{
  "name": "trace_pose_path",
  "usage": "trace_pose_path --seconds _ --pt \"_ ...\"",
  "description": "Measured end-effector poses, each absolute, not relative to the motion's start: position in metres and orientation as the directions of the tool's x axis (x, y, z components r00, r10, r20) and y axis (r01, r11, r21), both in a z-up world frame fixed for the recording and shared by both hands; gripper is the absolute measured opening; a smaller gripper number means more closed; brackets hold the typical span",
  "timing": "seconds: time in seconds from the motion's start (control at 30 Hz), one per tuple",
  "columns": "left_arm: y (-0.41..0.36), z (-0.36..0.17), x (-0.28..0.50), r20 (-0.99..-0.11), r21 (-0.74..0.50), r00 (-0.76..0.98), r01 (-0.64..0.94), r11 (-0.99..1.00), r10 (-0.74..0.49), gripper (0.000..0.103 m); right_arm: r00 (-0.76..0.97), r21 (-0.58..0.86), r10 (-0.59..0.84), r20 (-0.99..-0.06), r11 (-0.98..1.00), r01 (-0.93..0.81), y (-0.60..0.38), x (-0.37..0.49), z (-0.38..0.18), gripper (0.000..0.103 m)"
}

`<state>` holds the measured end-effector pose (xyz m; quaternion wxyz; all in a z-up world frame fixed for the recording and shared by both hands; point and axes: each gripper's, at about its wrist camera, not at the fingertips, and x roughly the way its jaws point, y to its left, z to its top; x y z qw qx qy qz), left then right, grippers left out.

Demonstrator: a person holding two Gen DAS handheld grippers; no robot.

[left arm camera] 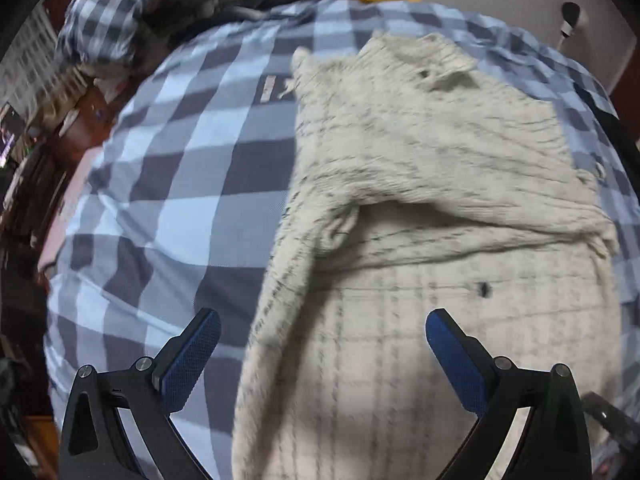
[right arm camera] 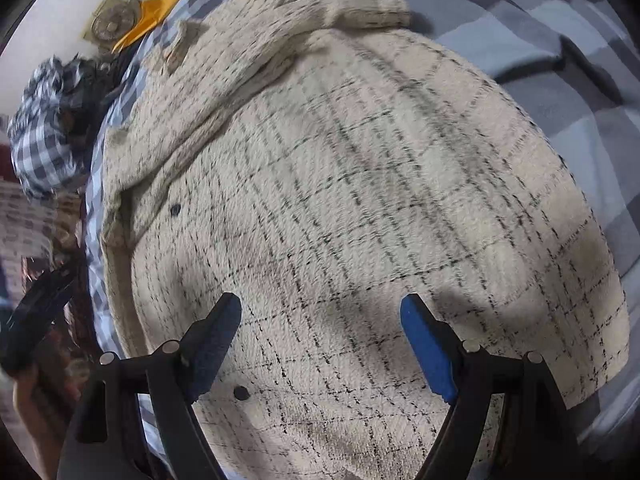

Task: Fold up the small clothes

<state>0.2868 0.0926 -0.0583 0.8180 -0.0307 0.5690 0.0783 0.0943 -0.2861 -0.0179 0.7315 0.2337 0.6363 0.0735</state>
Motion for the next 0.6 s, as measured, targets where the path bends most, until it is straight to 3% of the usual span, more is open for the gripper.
trace_pose_path --seconds 0.13,0.27,0.37,0.47,0.6 --pt "0.088 -0.079 0.319 -0.931 0.049 0.355 -0.118 0.992 0.088 0.103 0.181 0.391 0.363 -0.914 0.908 0.153 -0.281 0.097 -0.019 0.079" --pt "0.081 -0.095 0.358 -0.913 0.133 0.373 -0.113 0.985 0.166 0.103 0.164 0.369 0.345 -0.924 0.918 0.147 -0.280 0.102 -0.027 0.079" --pt "0.108 -0.092 0.368 -0.894 0.109 0.407 -0.213 0.971 0.189 0.103 0.154 0.350 0.329 -0.932 0.927 0.136 -0.279 0.104 -0.031 0.079" --pt "0.167 -0.089 0.355 -0.874 -0.002 0.449 -0.388 0.922 0.187 0.103 0.146 0.352 0.334 -0.931 0.927 0.128 -0.277 0.105 -0.031 0.080" --pt "0.223 -0.120 0.330 -0.870 0.248 0.270 -0.486 0.838 0.413 0.103 0.155 0.349 0.332 -0.931 0.932 0.097 -0.272 0.105 -0.027 0.080"
